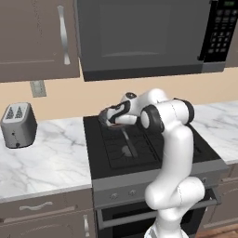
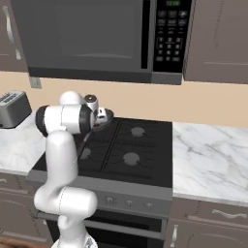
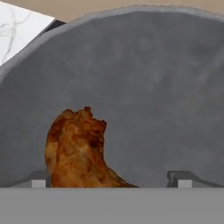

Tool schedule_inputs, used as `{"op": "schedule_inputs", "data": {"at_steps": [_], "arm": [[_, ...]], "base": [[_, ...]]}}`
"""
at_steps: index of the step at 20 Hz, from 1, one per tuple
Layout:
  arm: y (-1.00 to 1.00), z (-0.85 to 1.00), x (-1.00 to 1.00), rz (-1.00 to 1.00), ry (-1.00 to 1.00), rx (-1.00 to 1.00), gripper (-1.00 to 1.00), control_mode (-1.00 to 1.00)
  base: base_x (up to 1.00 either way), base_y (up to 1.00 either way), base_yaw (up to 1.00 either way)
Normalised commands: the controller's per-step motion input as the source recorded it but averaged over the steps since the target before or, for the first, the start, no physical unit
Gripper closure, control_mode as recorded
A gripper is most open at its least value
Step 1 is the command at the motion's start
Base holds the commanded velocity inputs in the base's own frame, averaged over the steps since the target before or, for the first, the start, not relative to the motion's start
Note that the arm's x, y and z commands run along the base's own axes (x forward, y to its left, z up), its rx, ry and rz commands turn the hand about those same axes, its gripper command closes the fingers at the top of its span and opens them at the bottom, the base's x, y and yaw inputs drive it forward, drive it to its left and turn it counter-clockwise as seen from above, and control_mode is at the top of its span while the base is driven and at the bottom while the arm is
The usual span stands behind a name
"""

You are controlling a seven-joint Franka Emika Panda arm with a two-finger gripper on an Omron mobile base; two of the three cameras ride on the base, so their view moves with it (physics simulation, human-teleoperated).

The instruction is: Take the chicken drumsticks from the pan and place one on each plate on the dining counter.

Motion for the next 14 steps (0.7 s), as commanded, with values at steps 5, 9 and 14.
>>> {"op": "schedule_inputs", "data": {"at_steps": [5, 9, 14], "arm": [[0.21, -0.36, 0.20, 0.10, 0.10, -0.08, -1.00, -1.00], [0.16, -0.23, 0.06, 0.18, 0.02, -0.13, -1.00, -1.00], [0.10, -0.22, 0.00, 0.21, 0.00, -0.15, -1.00, -1.00]], "base": [[0.00, 0.00, 0.00], [0.00, 0.00, 0.00], [0.00, 0.00, 0.00]]}}
